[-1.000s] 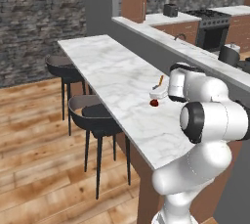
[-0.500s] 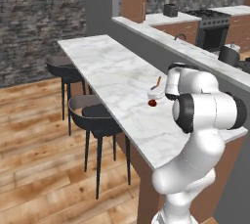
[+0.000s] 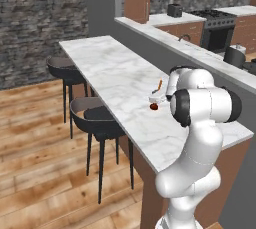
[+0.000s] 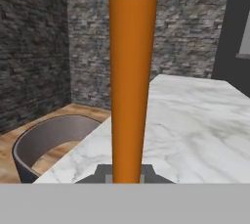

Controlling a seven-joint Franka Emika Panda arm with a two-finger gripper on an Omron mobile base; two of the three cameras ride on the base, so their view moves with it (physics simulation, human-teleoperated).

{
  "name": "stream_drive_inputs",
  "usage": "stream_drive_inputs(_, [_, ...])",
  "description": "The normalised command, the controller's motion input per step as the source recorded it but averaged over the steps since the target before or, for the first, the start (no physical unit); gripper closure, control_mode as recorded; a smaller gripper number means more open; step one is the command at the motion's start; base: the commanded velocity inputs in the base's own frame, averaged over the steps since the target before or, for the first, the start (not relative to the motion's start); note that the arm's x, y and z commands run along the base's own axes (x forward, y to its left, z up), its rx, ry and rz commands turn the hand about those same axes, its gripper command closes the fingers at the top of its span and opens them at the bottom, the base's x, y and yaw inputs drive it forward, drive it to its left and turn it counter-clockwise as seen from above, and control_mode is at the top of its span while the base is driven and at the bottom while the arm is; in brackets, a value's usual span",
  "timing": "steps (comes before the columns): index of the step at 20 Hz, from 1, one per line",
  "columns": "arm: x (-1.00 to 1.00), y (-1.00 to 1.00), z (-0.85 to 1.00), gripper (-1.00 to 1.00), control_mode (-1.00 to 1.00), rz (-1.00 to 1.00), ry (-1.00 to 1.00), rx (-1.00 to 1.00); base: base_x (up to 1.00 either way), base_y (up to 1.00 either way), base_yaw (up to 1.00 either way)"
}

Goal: Get the candle and the beer from the cabinet and move them to the dining counter.

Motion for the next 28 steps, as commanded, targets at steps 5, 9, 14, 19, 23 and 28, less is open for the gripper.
stream_drive_inputs(5, [0.19,0.02,-0.21,1.0,-1.0,0.0,0.03,0.0,0.0,0.0,0.0])
stream_drive_inputs(9, [0.2,0.01,-0.21,1.0,-1.0,0.0,0.03,0.0,0.0,0.0,0.0])
stream_drive_inputs(14, [0.19,0.02,-0.22,1.0,-1.0,0.0,0.02,0.0,0.0,0.0,0.0])
stream_drive_inputs(19, [0.17,0.02,-0.23,1.0,-1.0,0.0,0.01,0.0,0.0,0.0,0.0])
stream_drive_inputs(23, [0.11,0.0,-0.26,1.0,-1.0,0.0,0.0,0.0,0.0,0.0,0.0])
stream_drive_inputs(28, [0.11,0.01,-0.31,1.0,-1.0,0.0,0.0,0.0,0.0,0.0,0.0])
